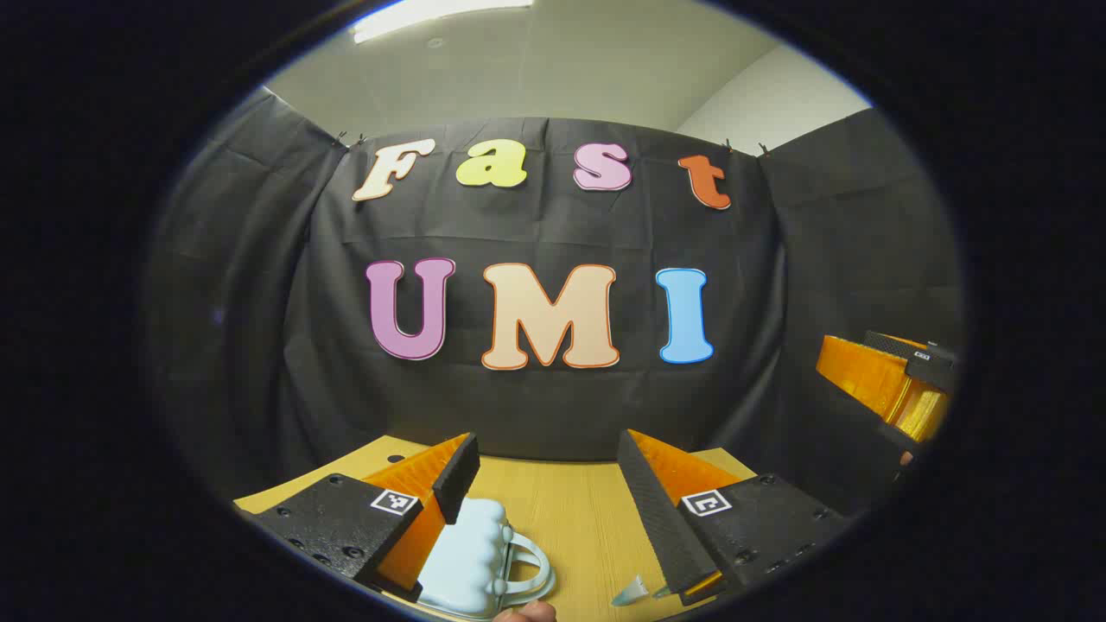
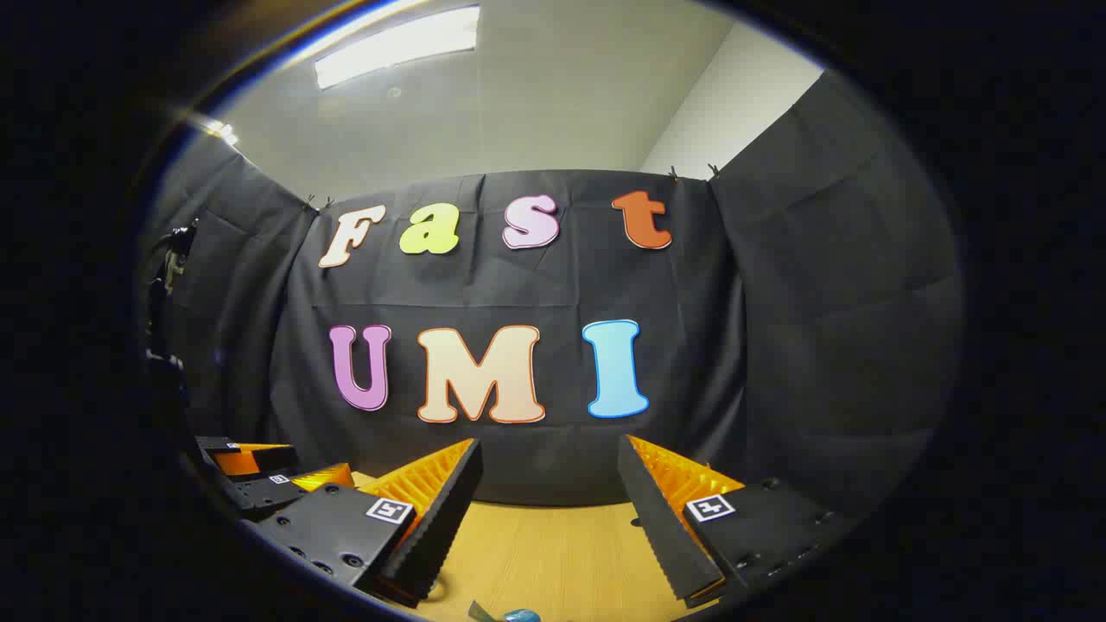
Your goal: First open the suitcase, pack the skin care products into it, and then close the suitcase.
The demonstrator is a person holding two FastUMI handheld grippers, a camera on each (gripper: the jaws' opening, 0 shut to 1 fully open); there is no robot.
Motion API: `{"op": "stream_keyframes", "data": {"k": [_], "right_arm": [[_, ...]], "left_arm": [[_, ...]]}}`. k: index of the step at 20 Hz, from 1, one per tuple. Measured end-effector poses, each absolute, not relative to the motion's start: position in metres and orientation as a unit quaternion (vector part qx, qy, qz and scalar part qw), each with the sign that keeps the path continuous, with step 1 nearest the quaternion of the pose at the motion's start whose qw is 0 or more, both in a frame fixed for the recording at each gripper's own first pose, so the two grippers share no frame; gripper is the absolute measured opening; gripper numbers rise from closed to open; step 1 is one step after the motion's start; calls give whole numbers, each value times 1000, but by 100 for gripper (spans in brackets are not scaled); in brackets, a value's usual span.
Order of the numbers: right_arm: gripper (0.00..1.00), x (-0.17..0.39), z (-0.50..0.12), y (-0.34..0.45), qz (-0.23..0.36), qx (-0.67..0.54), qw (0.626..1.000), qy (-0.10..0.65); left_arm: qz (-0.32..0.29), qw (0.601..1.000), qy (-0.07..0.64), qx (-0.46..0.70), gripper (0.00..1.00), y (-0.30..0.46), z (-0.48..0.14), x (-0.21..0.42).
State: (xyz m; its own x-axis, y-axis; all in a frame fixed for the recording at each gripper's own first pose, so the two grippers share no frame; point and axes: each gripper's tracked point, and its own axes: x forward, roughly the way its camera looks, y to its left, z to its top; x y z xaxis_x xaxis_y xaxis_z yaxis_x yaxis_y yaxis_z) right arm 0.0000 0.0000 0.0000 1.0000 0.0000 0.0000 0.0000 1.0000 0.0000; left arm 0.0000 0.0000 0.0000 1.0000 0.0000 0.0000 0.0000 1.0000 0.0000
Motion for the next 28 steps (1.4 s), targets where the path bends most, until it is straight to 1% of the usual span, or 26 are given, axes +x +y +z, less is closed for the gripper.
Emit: {"op": "stream_keyframes", "data": {"k": [1, 7, 10, 11, 12, 15, 18, 25, 28], "right_arm": [[98, 1, 0, -2, 3, 0, 1000, -1], [98, 7, -6, -6, 26, -2, 1000, 5], [98, 7, -10, -10, 42, 1, 999, 4], [98, 8, -12, -14, 44, 2, 999, 2], [98, 10, -17, -18, 41, 1, 999, 7], [98, 14, -29, -20, 36, 2, 999, 27], [98, 20, -36, -25, 10, -4, 999, 38], [98, 25, -63, -13, -21, -33, 996, 85], [98, 23, -71, -10, -29, -45, 994, 100]], "left_arm": [[2, 1000, 0, 2, 95, -1, 1, 0], [12, 1000, 9, 7, 95, -13, -8, 3], [5, 1000, 26, 15, 94, -20, -24, 12], [8, 999, 39, 18, 92, -17, -34, 16], [10, 998, 56, 20, 94, -14, -45, 20], [8, 993, 118, 11, 93, -5, -86, 30], [4, 979, 205, 17, 94, 6, -140, 35], [-30, 951, 308, 3, 94, 3, -219, 46], [-39, 940, 338, 5, 94, -2, -242, 50]]}}
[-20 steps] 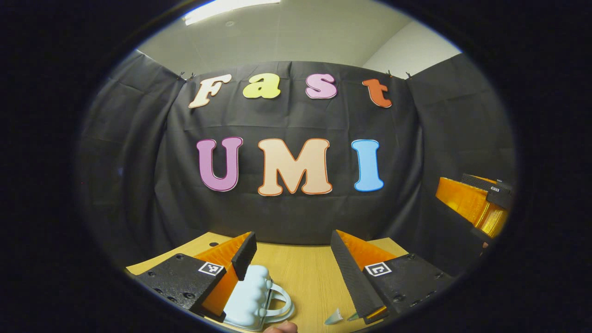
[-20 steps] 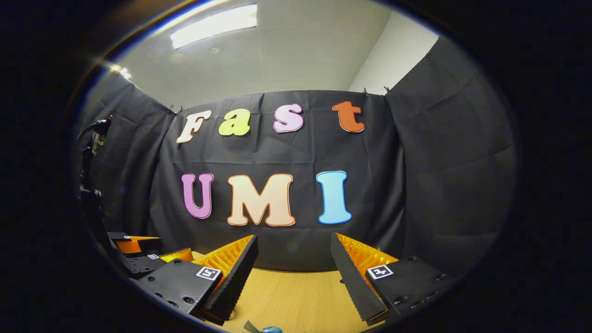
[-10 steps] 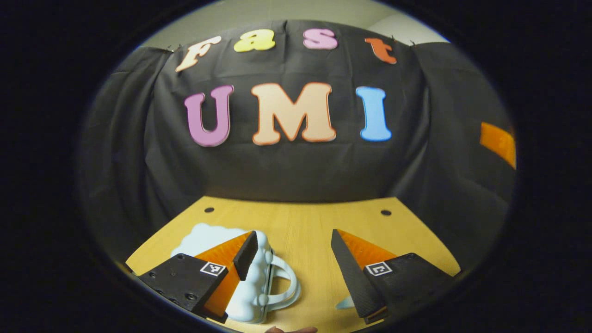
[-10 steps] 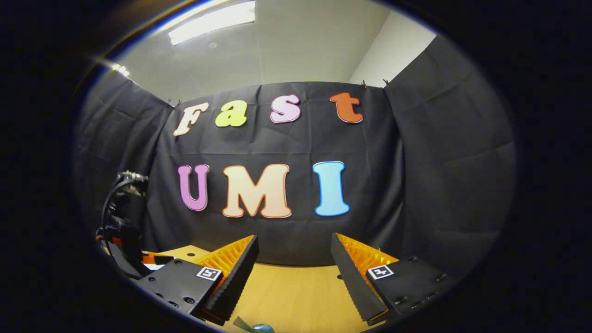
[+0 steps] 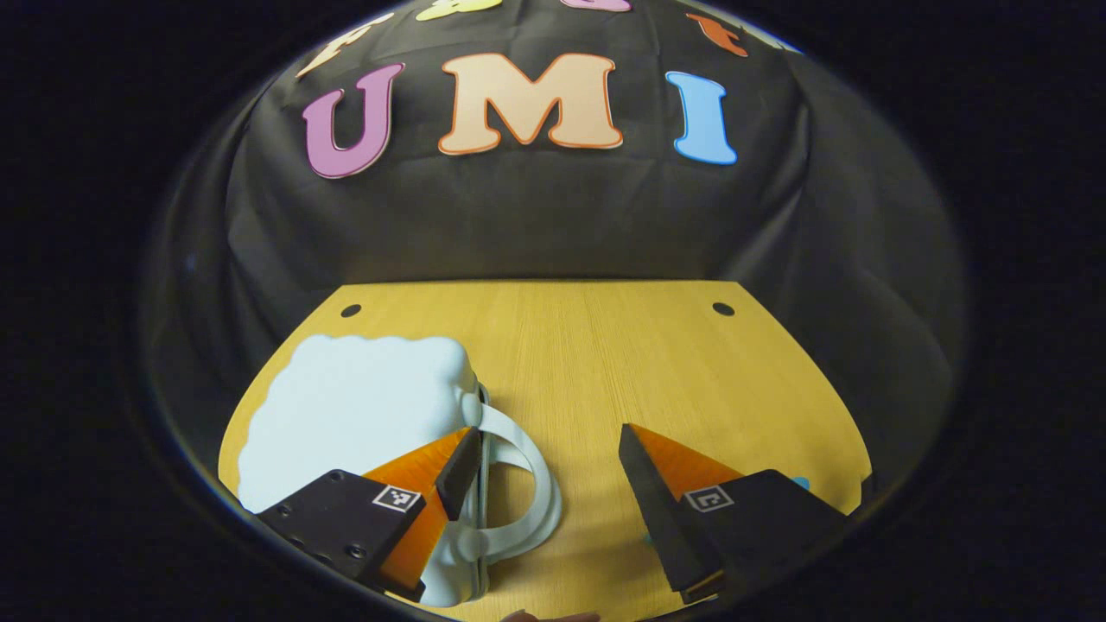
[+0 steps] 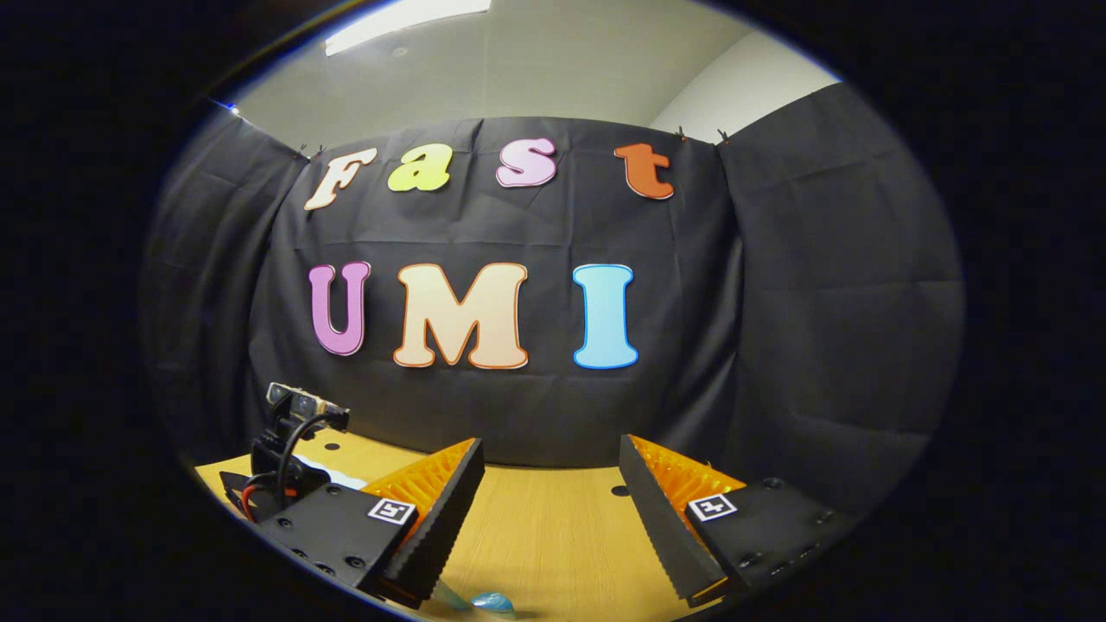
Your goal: First open the suitcase, pack the skin care products into it, and then close the suitcase.
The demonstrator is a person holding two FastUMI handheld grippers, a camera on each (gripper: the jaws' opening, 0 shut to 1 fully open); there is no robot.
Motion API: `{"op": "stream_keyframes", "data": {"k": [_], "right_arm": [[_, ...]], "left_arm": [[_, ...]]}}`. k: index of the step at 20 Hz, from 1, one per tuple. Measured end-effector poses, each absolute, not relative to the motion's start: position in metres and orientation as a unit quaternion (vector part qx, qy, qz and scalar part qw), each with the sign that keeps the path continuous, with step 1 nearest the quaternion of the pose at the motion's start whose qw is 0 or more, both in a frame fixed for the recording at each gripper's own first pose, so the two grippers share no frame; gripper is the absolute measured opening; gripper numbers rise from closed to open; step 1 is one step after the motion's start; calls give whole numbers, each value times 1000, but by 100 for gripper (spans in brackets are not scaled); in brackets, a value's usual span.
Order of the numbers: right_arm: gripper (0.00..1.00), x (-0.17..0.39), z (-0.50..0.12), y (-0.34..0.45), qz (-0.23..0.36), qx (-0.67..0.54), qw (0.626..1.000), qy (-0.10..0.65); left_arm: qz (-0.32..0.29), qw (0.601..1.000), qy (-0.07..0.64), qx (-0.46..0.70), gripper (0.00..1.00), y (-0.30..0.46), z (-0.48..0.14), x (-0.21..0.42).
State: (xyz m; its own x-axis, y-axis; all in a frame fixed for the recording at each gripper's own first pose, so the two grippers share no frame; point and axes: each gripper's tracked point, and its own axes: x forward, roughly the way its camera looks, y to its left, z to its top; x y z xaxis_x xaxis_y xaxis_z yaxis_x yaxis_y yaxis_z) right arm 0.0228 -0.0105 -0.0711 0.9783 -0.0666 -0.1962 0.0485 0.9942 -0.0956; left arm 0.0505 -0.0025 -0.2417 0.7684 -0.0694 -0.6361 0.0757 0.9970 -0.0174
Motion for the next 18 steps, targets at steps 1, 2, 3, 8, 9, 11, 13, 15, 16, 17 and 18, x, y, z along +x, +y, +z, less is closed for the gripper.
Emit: {"op": "stream_keyframes", "data": {"k": [1, 2, 3, 8, 9, 11, 13, 15, 16, 17, 18], "right_arm": [[100, 22, -73, -12, -32, -49, 993, 103], [99, 21, -73, -12, -35, -53, 992, 106], [99, 19, -75, -13, -37, -57, 992, 108], [99, 11, -80, -17, -45, -63, 990, 117], [100, 10, -82, -17, -45, -63, 990, 118], [100, 7, -87, -16, -42, -63, 989, 124], [100, 7, -91, -15, -36, -63, 989, 128], [99, 8, -93, -15, -33, -64, 989, 128], [99, 9, -91, -16, -32, -64, 989, 126], [99, 10, -92, -18, -32, -64, 990, 125], [99, 11, -92, -19, -31, -63, 990, 124]], "left_arm": [[-40, 936, 349, 8, 94, -4, -249, 53], [-38, 932, 361, 10, 94, -4, -258, 52], [-37, 926, 375, 10, 94, -5, -265, 52], [-28, 904, 427, 0, 95, -11, -299, 54], [-23, 900, 436, 1, 95, -9, -305, 54], [-18, 891, 453, 10, 94, -7, -317, 57], [-23, 882, 470, 13, 92, -7, -326, 58], [-30, 875, 483, 8, 91, -10, -335, 57], [-24, 872, 489, 10, 80, -6, -339, 58], [-16, 867, 499, 16, 64, 0, -341, 54], [-12, 862, 506, 19, 49, 4, -344, 52]]}}
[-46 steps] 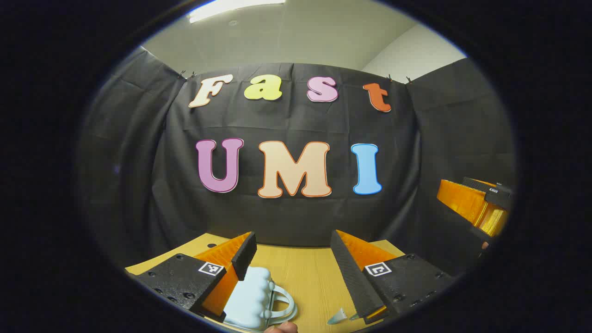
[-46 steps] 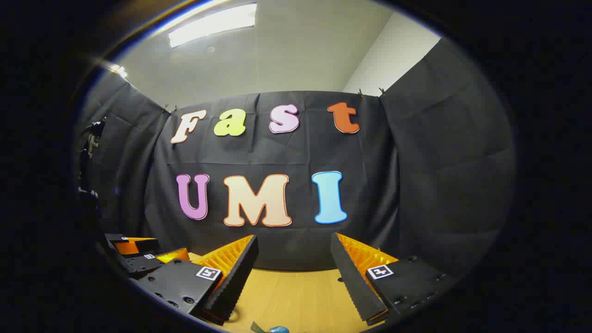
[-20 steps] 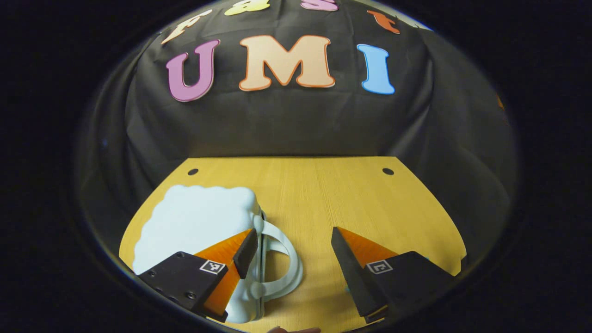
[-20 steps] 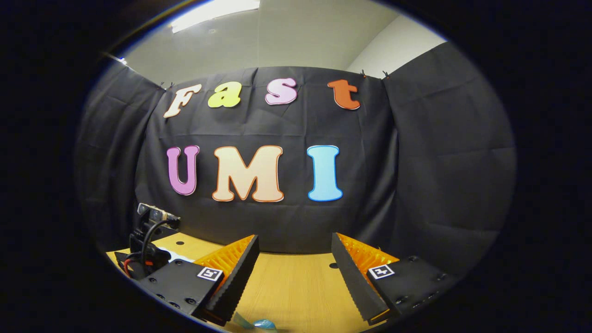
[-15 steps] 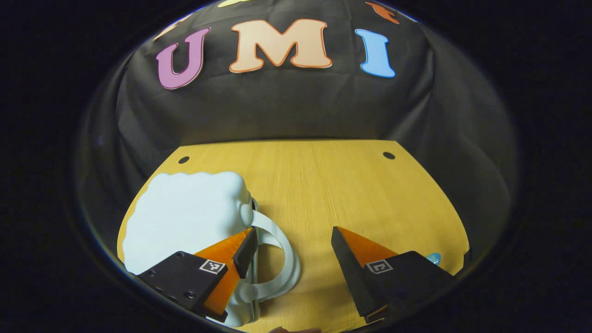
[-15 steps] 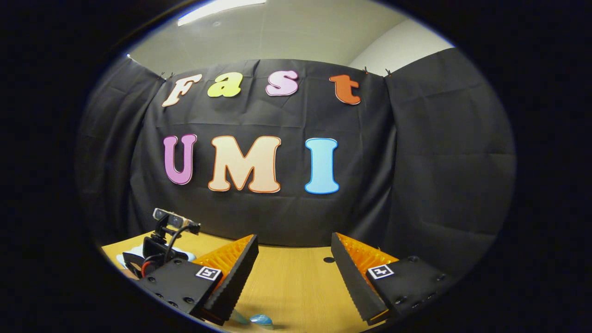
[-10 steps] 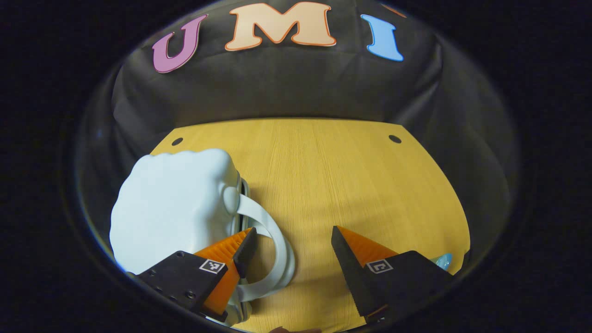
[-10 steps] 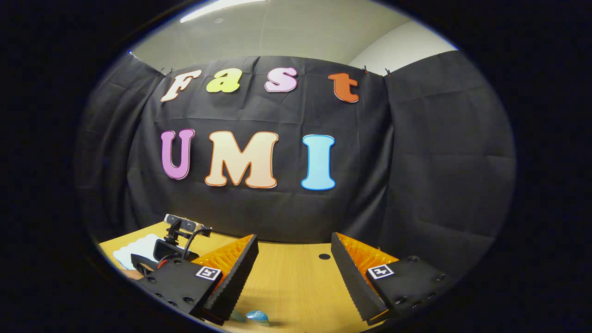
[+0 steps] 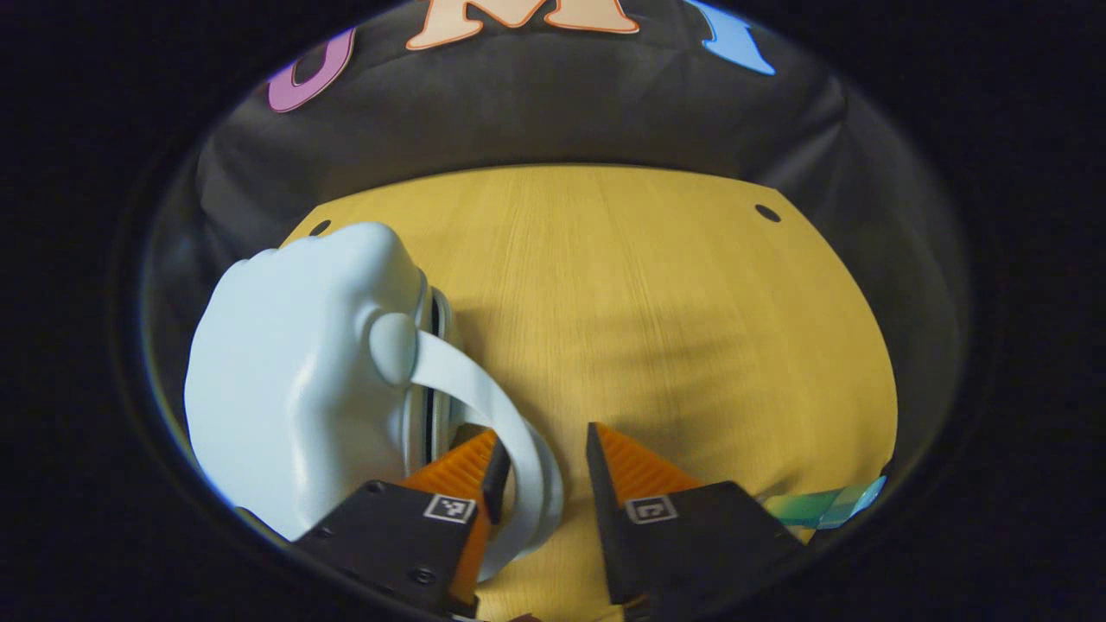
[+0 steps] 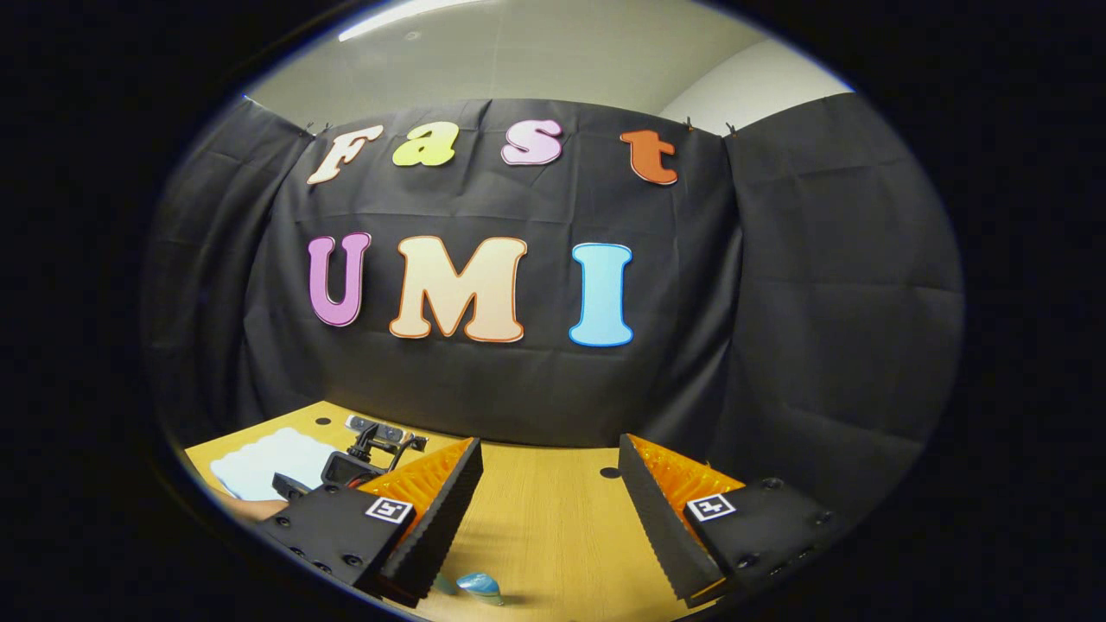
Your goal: First open the suitcase, pack the skin care products into it, and then close the suitcase.
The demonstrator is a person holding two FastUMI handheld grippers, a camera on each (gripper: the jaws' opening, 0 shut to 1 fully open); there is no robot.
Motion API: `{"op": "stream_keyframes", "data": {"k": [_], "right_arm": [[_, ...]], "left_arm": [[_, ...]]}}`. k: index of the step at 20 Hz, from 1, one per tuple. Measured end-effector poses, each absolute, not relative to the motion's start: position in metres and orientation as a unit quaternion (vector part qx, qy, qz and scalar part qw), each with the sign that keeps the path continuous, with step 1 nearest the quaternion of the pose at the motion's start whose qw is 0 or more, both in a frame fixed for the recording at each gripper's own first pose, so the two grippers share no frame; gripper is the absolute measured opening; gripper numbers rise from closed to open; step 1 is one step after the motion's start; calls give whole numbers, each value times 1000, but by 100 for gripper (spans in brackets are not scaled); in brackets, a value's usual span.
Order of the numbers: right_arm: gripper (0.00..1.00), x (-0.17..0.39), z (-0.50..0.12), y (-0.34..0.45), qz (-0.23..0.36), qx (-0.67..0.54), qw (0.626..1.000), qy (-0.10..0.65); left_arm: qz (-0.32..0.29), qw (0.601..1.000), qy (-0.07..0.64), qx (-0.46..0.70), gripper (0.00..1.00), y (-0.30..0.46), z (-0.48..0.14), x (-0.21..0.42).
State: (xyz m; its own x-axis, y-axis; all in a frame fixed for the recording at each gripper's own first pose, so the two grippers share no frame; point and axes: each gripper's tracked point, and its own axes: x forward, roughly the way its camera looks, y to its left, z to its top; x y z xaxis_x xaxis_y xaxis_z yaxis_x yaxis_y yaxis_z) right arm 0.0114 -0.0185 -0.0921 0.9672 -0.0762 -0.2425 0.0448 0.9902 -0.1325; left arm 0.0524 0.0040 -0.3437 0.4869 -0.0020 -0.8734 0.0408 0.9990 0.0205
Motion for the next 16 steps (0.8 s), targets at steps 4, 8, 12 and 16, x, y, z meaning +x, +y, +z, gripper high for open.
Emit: {"op": "stream_keyframes", "data": {"k": [4, 8, 12, 16], "right_arm": [[99, 13, -96, -19, -22, -56, 990, 127], [99, 17, -98, -16, -7, -50, 991, 124], [99, 24, -92, -8, 11, -49, 992, 112], [99, 42, -95, 15, 31, -43, 993, 109]], "left_arm": [[-51, 851, 523, 14, 13, 5, -341, 49], [-43, 859, 510, 23, 4, 0, -322, 49], [-57, 864, 499, 23, 2, 1, -301, 48], [-63, 881, 467, 35, 2, 5, -262, 49]]}}
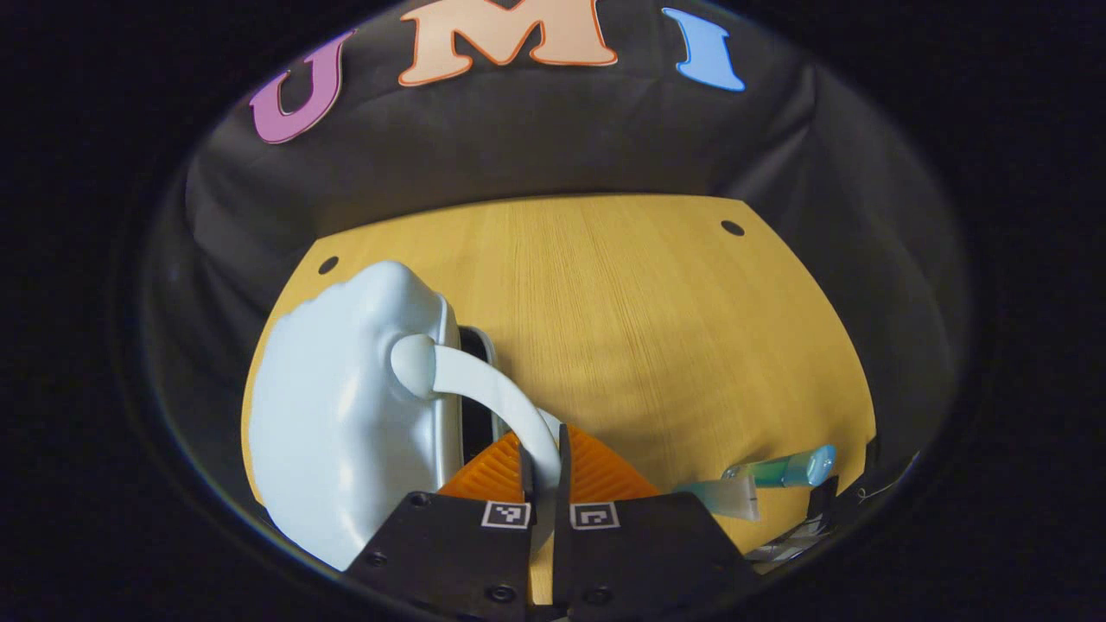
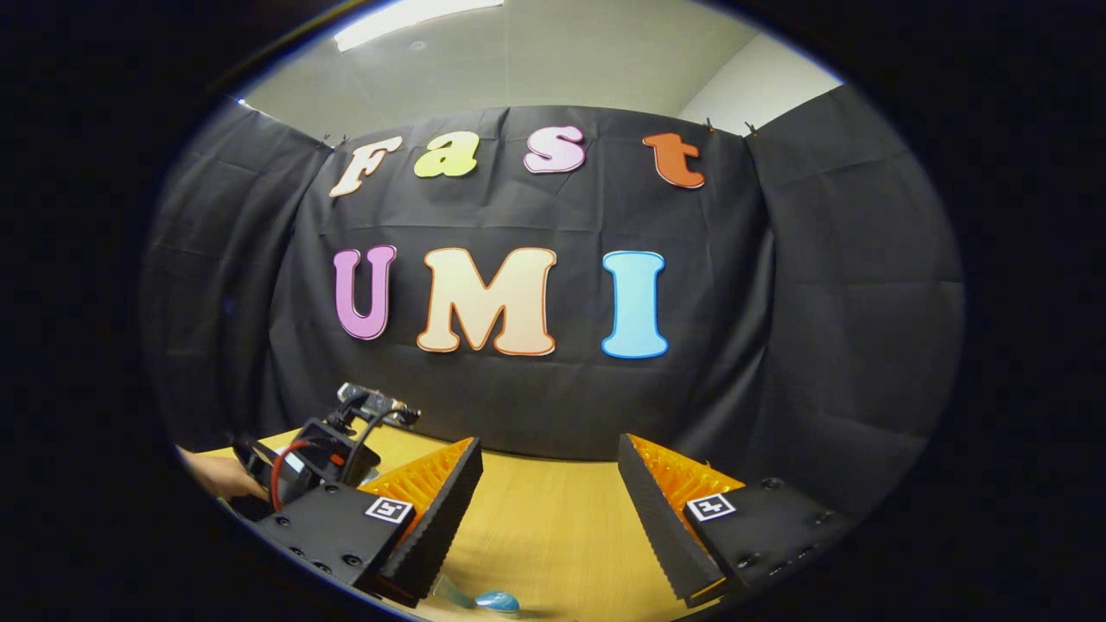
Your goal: First open the suitcase, pack the skin care products into it, and then close the suitcase.
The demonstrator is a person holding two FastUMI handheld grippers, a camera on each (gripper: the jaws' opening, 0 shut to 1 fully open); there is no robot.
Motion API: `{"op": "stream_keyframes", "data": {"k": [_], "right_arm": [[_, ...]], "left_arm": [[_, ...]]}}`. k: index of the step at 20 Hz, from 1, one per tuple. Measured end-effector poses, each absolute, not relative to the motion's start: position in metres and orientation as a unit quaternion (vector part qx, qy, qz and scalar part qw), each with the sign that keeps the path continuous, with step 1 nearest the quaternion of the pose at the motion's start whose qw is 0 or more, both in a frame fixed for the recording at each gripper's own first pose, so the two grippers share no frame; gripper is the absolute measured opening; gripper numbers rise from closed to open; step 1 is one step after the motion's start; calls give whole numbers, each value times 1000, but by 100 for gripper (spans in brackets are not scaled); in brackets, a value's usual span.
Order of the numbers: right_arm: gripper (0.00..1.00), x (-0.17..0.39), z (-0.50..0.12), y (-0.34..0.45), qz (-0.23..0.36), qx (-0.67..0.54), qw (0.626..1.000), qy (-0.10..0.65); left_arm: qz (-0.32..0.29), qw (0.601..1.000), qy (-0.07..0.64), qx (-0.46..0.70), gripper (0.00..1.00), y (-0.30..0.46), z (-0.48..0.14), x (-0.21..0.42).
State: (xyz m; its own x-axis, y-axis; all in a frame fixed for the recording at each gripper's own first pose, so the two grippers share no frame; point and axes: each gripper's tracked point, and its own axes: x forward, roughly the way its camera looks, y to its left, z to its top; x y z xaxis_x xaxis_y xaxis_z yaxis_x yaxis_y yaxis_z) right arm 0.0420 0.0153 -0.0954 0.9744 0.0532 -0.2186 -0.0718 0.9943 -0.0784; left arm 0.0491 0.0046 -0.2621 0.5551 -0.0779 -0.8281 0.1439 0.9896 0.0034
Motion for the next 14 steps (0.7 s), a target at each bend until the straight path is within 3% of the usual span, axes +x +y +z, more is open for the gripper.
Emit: {"op": "stream_keyframes", "data": {"k": [14], "right_arm": [[99, 50, -102, 80, 75, -9, 992, 100]], "left_arm": [[-30, 919, 387, 62, 2, 120, -147, 55]]}}
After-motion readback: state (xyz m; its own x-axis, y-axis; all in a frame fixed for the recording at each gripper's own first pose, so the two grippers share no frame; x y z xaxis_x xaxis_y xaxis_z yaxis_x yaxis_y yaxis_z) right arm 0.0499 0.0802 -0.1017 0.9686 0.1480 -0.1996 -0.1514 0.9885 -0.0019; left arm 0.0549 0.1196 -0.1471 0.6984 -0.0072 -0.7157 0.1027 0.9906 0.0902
